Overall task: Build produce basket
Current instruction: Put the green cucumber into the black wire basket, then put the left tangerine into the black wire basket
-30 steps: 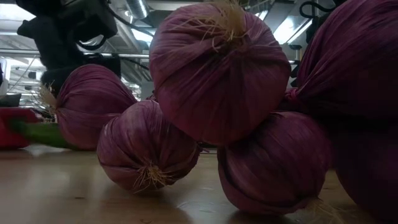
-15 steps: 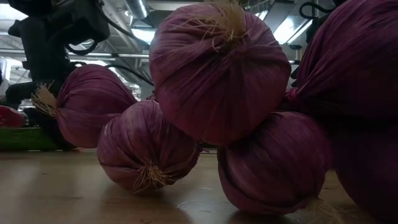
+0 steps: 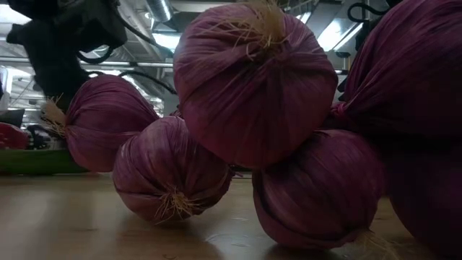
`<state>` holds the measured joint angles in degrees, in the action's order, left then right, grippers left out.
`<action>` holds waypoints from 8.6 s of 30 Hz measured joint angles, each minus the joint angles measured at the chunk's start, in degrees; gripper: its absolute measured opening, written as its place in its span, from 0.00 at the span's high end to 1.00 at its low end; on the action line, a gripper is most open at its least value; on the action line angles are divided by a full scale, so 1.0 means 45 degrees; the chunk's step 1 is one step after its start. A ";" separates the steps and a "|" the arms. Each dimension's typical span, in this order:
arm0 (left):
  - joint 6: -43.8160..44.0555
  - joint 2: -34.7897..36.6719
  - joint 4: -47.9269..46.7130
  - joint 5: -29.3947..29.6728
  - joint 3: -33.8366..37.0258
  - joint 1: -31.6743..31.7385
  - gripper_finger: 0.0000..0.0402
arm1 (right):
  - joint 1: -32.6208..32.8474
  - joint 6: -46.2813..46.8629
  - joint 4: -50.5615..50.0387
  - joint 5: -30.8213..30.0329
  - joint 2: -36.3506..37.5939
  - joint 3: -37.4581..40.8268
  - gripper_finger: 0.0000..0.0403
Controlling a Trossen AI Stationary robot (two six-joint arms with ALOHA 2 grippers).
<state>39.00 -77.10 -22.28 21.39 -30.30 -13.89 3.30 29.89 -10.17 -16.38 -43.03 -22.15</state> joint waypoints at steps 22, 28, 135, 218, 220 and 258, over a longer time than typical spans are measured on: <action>0.0069 0.0019 0.0881 0.1685 -0.3658 -0.0067 0.72 | 0.0002 -0.0030 -0.0010 -0.0009 0.0000 -0.0004 0.55; -0.2214 0.0024 0.0960 0.3015 -0.5341 -0.0054 0.72 | -0.0001 -0.0034 -0.0010 -0.0009 0.0000 -0.0003 0.55; 0.7725 -0.1351 -1.4577 0.2492 -0.7218 -0.1342 0.39 | 0.0002 0.2584 0.1223 -0.0113 -0.3084 0.0005 0.55; 0.3227 -0.1331 -0.5404 0.1493 -0.2889 0.6938 0.61 | 0.0002 0.2544 0.1341 -0.0126 -0.3084 -0.0010 0.55; 0.3206 -0.1076 -0.5852 0.2196 -0.3482 0.6592 0.61 | 0.0002 0.2569 0.1336 -0.0122 -0.3084 -0.0010 0.55; -0.6692 -0.0070 0.3465 0.1241 -0.7247 0.6591 0.59 | 0.0002 0.2574 0.1336 -0.0456 -0.3084 -0.0010 0.55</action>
<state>8.89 -77.42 -6.69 26.98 -62.92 15.77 3.31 41.47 -4.16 -18.44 -56.90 -22.20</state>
